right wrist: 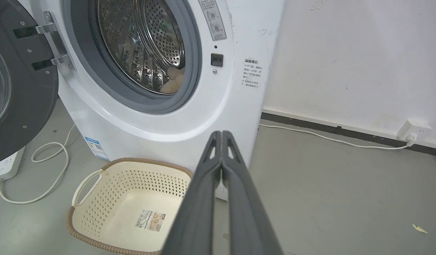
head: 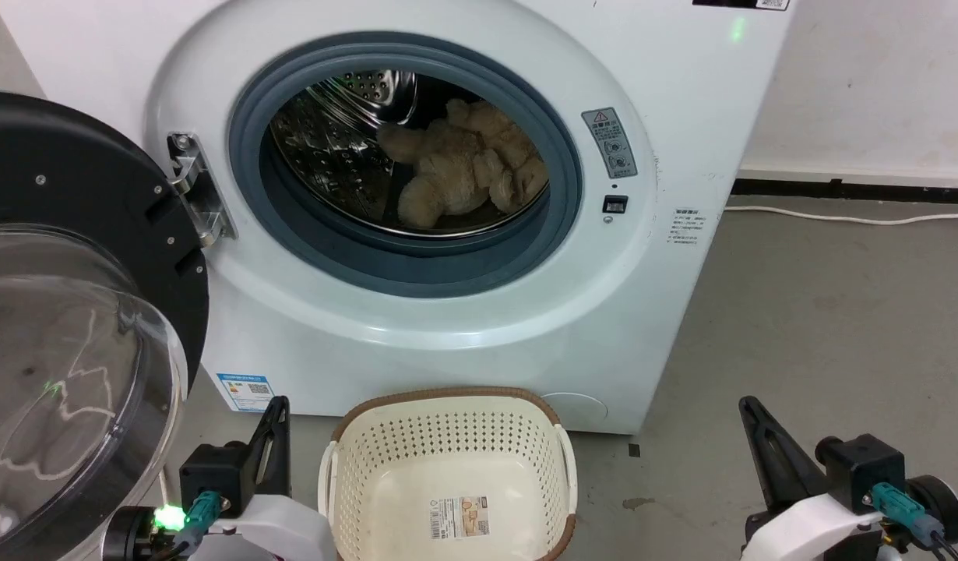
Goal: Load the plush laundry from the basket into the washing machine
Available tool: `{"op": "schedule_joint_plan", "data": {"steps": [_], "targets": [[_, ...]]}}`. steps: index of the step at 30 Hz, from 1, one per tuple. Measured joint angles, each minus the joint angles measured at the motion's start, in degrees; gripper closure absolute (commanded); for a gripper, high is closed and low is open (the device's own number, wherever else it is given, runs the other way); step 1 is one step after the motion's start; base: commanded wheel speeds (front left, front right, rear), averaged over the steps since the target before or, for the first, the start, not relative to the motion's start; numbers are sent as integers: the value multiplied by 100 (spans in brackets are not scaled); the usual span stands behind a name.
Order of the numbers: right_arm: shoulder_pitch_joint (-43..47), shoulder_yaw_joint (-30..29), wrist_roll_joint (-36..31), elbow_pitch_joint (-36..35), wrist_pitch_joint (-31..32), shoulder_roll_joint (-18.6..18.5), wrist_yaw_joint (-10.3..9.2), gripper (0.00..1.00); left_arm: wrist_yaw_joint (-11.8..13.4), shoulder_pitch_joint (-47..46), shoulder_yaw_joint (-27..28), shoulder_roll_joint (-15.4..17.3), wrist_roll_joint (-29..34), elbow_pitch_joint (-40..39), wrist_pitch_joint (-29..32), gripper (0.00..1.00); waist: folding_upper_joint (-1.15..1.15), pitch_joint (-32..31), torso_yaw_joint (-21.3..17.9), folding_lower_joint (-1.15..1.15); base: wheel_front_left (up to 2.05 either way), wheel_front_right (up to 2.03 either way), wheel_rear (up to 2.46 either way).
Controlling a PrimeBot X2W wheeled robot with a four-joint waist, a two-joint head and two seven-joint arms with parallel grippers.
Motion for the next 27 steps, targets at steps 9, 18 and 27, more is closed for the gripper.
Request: {"op": "schedule_joint_plan", "data": {"steps": [9, 18, 27], "targets": [[-78, -2, -47, -45, 100, 0, 0, 100, -4, -24, 45, -37, 114, -24, 51, 100, 0, 8, -5, 0, 0, 0, 0], [-78, -1, -47, -46, 100, 0, 0, 100, -4, -25, 57, -41, 125, -29, 51, 100, 0, 8, -5, 0, 0, 0, 0], [-78, -1, -47, -46, 100, 0, 0, 100, -4, -25, 60, -44, 125, -30, 51, 100, 0, 8, -5, 0, 0, 0, 0]]}}
